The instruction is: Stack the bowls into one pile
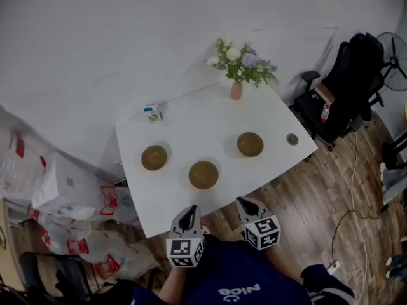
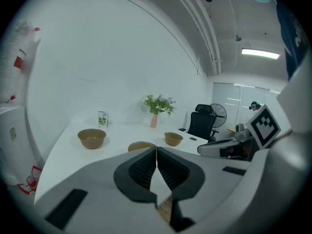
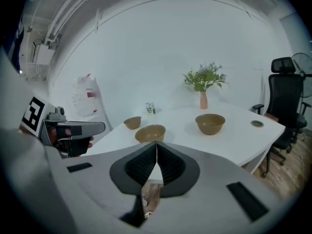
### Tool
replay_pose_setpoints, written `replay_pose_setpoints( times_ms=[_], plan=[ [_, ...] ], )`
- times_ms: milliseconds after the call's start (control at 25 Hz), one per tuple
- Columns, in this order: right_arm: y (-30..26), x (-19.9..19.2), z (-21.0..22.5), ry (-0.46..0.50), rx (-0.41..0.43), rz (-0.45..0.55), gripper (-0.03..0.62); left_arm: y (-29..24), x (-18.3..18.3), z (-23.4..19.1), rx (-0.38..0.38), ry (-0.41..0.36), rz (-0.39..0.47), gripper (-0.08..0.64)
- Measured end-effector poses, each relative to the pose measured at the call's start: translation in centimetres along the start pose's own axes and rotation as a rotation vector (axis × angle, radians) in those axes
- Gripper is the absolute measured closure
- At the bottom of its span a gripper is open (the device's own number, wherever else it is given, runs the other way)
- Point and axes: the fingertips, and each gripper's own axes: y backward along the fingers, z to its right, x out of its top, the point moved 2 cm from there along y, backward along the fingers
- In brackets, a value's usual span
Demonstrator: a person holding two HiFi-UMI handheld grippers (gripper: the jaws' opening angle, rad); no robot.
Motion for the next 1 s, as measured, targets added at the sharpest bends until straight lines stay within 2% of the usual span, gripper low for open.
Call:
replay_pose_setpoints(
  times_ms=[240,440,800,880,960,1000],
  plan=[
    [-3.6,1.2,-0.9,-0.033,-0.053,-0.017,0.569,-1.8,1.5,-4.1,-0.046,-0.002,-0.009,0.537],
    [-5.4,1.8,-0.9,-0.055,-0.081,-0.030,0.569,-2.3,1.7,-6.4,-0.044,0.015,-0.015,0.537],
    [-7.9,3.3,0.4,-0.039,-0.050,-0.060,0.566,-3.5,1.6,-7.5,-0.004,0.057,-0.019,0.537],
    [-8.7,3.7,0.7,-0.029,-0.026,-0.079,0.542,-3.7,2.1,-7.9,0.020,0.069,-0.006,0.537],
    [-9.5,4.1,1.2,-0.019,-0.004,-0.101,0.481,-4.0,2.6,-8.1,0.042,0.087,0.006,0.537],
    [-9.9,4.4,1.4,-0.015,0.004,-0.109,0.477,-4.1,2.8,-8.3,0.053,0.093,0.009,0.537]
  ],
)
